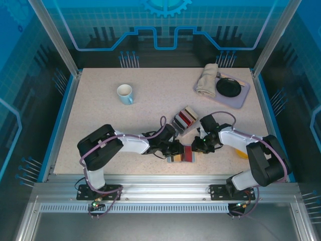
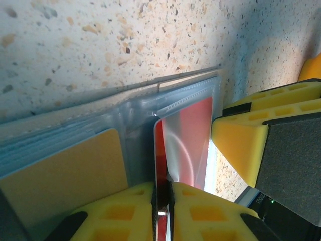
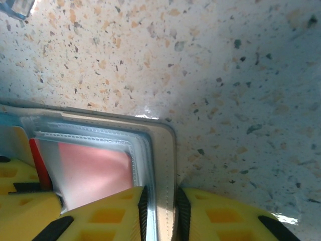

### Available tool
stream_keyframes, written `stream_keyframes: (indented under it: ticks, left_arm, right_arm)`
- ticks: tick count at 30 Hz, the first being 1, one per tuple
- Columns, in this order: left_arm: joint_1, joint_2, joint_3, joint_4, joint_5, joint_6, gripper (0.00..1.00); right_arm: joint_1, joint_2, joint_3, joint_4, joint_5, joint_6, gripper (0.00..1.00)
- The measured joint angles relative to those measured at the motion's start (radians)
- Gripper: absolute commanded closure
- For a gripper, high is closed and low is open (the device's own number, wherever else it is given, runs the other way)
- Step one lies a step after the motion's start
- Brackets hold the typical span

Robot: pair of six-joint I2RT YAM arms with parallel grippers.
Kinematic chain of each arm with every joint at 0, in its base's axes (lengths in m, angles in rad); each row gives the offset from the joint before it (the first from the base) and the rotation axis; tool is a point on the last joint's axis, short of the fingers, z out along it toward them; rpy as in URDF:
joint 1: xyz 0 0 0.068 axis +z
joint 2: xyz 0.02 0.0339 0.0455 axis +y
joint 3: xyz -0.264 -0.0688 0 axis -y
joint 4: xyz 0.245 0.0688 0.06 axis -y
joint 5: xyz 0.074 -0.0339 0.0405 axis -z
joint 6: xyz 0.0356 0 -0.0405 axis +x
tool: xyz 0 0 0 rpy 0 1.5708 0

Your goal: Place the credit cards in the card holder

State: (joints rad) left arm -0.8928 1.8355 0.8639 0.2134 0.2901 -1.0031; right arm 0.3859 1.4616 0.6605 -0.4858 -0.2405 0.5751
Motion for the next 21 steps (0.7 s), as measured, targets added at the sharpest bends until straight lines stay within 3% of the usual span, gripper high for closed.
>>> stream_keyframes:
  ticks: [8, 21]
  left_arm:
    - [0.0, -0.007, 0.0, -0.02, -0.01, 0.008, 0.85]
    - [0.0, -0.015, 0.0, -0.032, -0.013, 0.01, 0.94]
  right_arm:
    - [0.0, 0.001, 0.0, 0.0, -0.002, 0.0, 0.75]
    - [-0.001, 0.002, 0.0, 0.0, -0.003, 0.0, 0.78]
